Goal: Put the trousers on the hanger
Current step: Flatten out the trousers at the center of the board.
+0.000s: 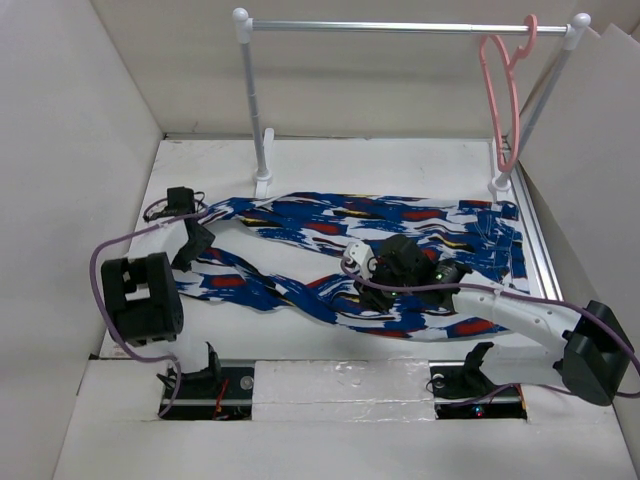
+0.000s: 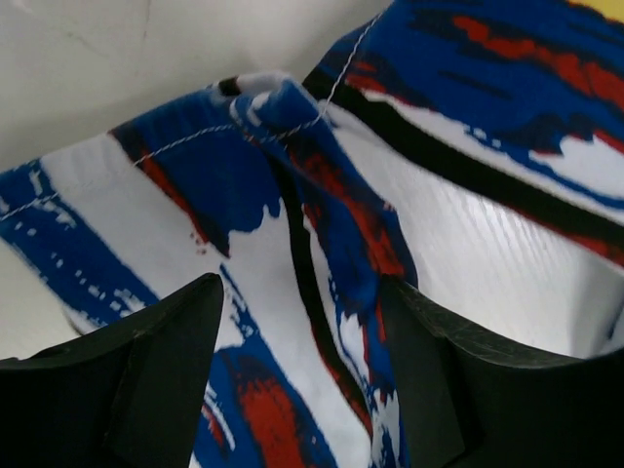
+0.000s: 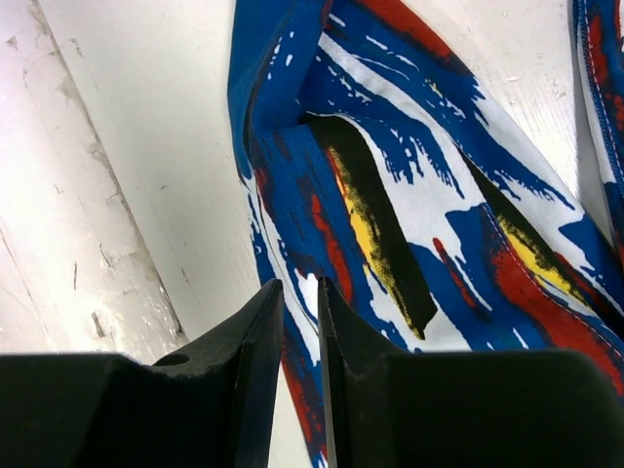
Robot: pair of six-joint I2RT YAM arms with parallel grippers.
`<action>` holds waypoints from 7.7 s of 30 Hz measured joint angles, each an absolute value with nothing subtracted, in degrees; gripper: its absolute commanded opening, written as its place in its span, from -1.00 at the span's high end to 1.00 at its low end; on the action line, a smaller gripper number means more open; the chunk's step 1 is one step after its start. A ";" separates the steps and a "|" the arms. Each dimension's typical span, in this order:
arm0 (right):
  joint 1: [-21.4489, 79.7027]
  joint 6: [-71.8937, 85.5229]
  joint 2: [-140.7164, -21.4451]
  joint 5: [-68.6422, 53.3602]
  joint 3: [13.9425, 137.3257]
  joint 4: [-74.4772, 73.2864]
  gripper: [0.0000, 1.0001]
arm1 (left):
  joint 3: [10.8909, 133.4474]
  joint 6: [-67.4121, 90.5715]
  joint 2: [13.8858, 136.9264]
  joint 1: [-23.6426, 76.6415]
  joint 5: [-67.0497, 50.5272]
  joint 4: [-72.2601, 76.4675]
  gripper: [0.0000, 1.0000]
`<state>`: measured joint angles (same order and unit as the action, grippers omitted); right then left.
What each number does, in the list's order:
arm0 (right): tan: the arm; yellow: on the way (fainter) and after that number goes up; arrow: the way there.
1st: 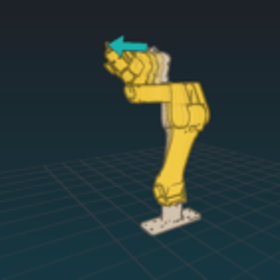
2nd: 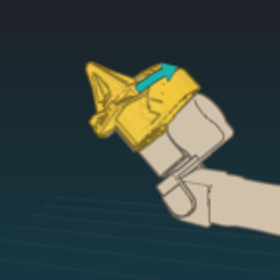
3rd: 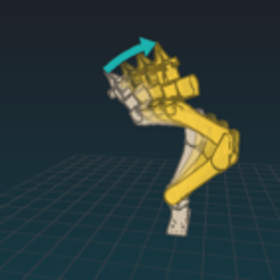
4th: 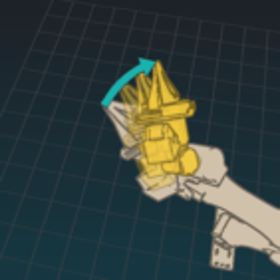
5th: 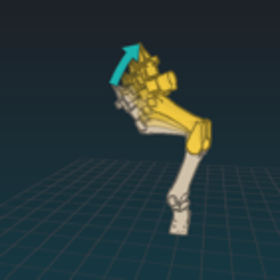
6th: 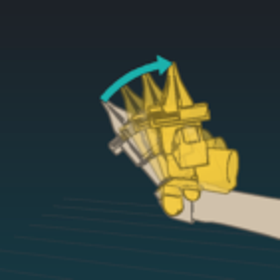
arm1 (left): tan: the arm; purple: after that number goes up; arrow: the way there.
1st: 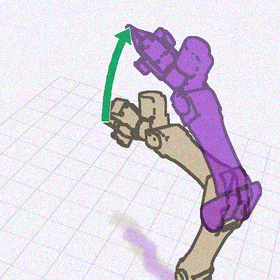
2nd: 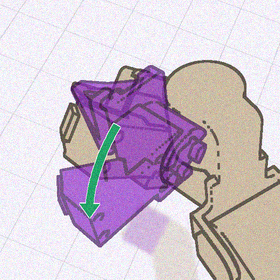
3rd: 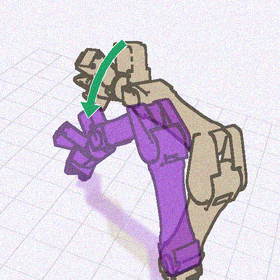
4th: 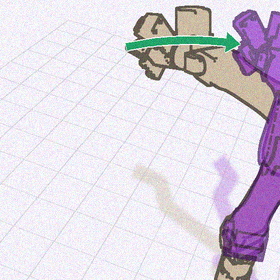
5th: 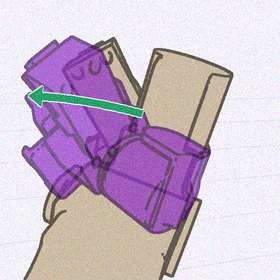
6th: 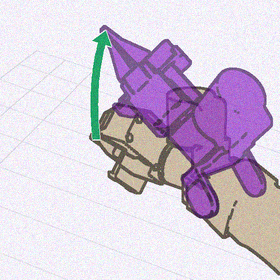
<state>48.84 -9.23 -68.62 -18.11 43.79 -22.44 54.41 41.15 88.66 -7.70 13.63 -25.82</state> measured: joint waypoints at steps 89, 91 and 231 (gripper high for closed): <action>56.38 -12.64 -90.06 -15.07 45.43 -10.94 0.67 | 49.84 59.11 35.83 1.80 37.93 -42.74 1.00; 56.31 -12.19 -90.26 -14.11 45.25 -10.02 0.90 | 50.13 57.89 37.06 1.80 37.80 -41.71 1.00; 52.62 -9.87 -110.63 -30.46 81.62 -15.99 -0.15 | 69.06 41.76 70.96 -12.10 -0.05 -24.23 1.00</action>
<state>52.62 -9.87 -110.63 -30.46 81.62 -15.99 69.06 41.76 70.96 -12.10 -0.05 -24.23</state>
